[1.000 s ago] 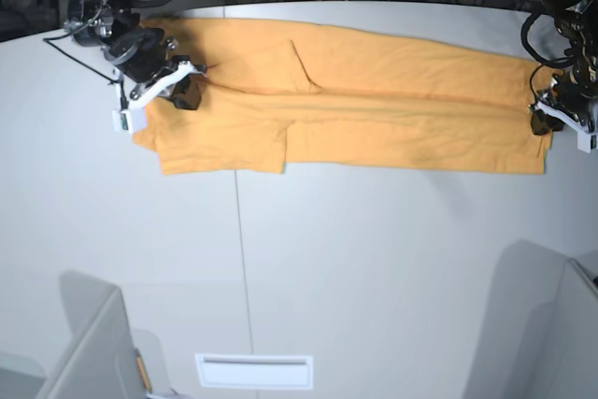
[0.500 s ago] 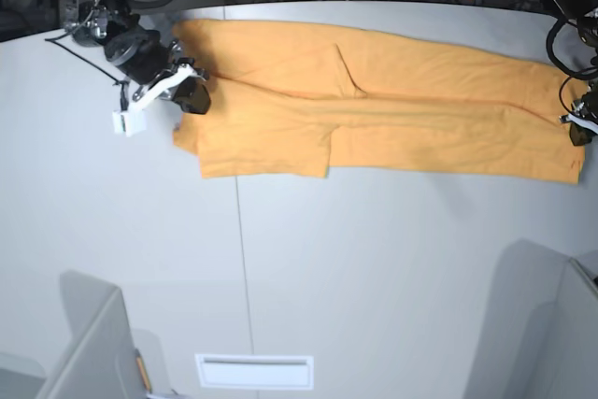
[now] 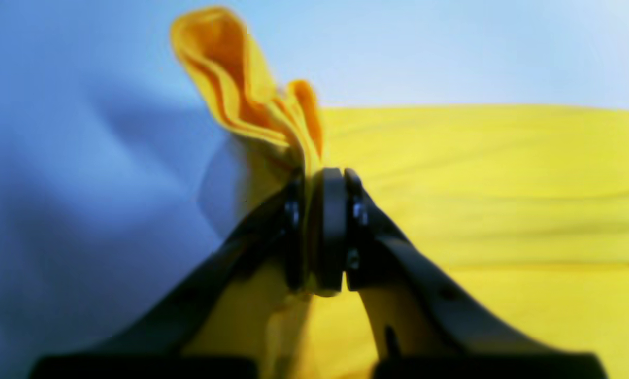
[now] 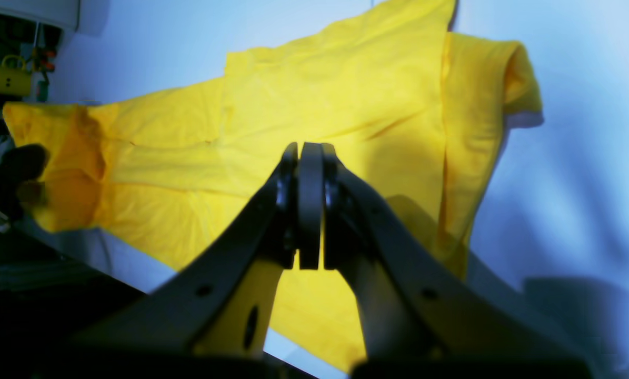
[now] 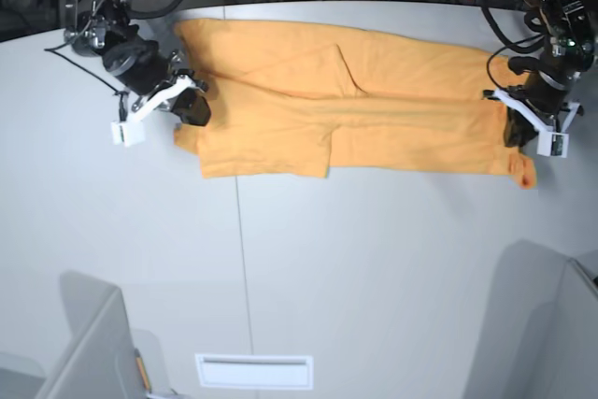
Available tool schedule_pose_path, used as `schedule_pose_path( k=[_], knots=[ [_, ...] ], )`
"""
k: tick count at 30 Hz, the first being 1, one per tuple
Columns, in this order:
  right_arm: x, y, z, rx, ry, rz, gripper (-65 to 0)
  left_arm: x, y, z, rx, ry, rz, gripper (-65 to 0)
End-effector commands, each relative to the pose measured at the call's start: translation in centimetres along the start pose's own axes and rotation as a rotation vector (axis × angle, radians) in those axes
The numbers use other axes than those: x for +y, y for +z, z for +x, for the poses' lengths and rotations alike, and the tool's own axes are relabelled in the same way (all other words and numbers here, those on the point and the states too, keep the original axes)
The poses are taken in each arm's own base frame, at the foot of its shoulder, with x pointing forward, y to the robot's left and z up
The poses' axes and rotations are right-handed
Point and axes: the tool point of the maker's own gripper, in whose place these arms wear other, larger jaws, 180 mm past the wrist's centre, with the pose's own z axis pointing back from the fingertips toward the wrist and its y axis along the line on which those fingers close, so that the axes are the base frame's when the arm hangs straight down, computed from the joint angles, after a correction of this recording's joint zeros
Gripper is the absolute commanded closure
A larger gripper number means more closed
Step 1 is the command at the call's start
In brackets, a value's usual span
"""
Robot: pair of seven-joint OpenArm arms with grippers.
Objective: Fold the T-shirt properly
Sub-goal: 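Grasp the strip end with the left gripper and carry it toward the right gripper, then lay the strip end down midway and release with the left gripper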
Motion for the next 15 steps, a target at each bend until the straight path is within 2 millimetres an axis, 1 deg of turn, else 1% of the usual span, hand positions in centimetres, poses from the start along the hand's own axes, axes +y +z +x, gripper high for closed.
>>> schedule_pose_path(
  k=[1, 4, 8, 10, 12, 15],
  knots=[
    [0.4, 0.2, 0.8, -0.027, 0.012, 0.019, 0.0, -1.3, 0.2, 1.1, -0.034, -0.023, -0.026, 0.0],
    [0.4, 0.2, 0.9, -0.029, 0.008, 0.018, 0.0, -5.8, -0.9, 0.5, -0.016, -0.013, -0.116, 0.0],
    [0.3, 0.2, 0.8, -0.029, 0.008, 0.015, 0.0, -10.0, -1.8, -0.8, 0.027, 0.001, -0.202, 0.0],
    [0.3, 0.2, 0.8, -0.028, 0.009, 0.015, 0.0, -11.8, -2.1, -1.4, 0.048, 0.002, -0.238, 0.0],
    [0.2, 0.3, 0.8, -0.027, 0.008, 0.014, 0.0, -13.2, -2.2, -1.8, 0.063, 0.002, -0.267, 0.0],
    [0.3, 0.3, 0.8, -0.027, 0.008, 0.015, 0.0, -14.8, -2.3, -2.2, 0.076, -0.005, -0.304, 0.0]
  ],
)
